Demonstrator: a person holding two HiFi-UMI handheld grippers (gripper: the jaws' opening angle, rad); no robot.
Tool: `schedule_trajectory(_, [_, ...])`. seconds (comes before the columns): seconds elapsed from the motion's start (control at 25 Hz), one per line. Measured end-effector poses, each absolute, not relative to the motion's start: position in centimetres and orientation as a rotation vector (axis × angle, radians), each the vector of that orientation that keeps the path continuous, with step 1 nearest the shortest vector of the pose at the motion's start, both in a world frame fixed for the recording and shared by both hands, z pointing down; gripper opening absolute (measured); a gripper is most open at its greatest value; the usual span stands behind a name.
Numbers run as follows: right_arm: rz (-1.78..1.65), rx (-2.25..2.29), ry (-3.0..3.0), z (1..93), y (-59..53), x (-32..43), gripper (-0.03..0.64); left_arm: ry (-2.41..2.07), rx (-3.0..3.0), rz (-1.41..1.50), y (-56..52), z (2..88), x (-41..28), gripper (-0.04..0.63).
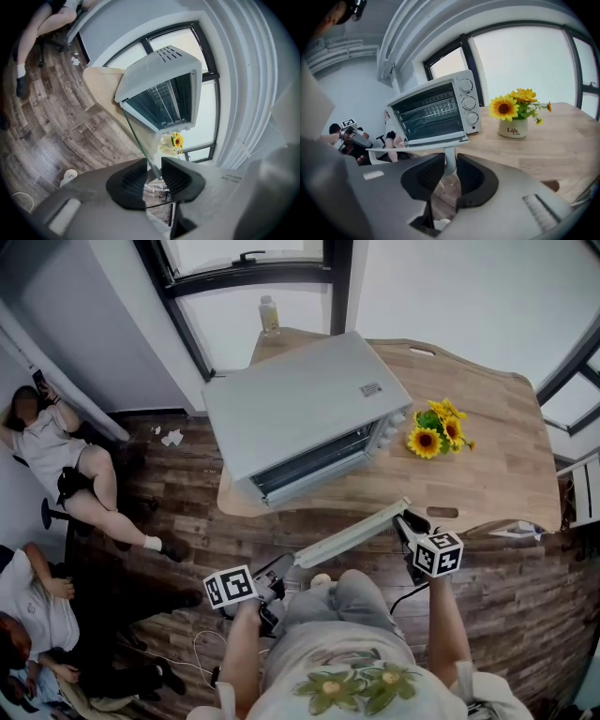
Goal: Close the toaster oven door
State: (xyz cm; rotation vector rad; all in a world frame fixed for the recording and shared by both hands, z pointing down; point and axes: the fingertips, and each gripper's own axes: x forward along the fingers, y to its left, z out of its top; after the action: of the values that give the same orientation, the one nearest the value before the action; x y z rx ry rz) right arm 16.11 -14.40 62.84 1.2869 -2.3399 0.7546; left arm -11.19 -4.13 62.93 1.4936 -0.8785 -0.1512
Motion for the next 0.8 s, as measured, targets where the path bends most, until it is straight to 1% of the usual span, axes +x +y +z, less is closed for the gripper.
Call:
schedule_trajectory(0.2, [0.675,1.26,-2.336,61.9,-14.6,15.8,0.083,-0.891,1.485,-0.191,-4.5,62.2,-11.6,0.109])
schedule_trajectory(0.44, [0.681,1.24,-2.351,60.5,-15.2,15.5,0.083,-0.961,1.546,-0.234,-5.3,60.3,-12.1,0.121])
schedule_trajectory(0.56, [0.694,1.217,-2.352,59.9,-15.6,15.3,0.083,-0.985,1.594,-0.26,-5.6,58.9,-11.8,0.202])
schedule_trajectory(0.8, [0.717,1.179,-2.347,58.6,-16.3,14.8,0.083,-1.094,1.668,-0.277,-5.8,57.1,-11.9,0.239])
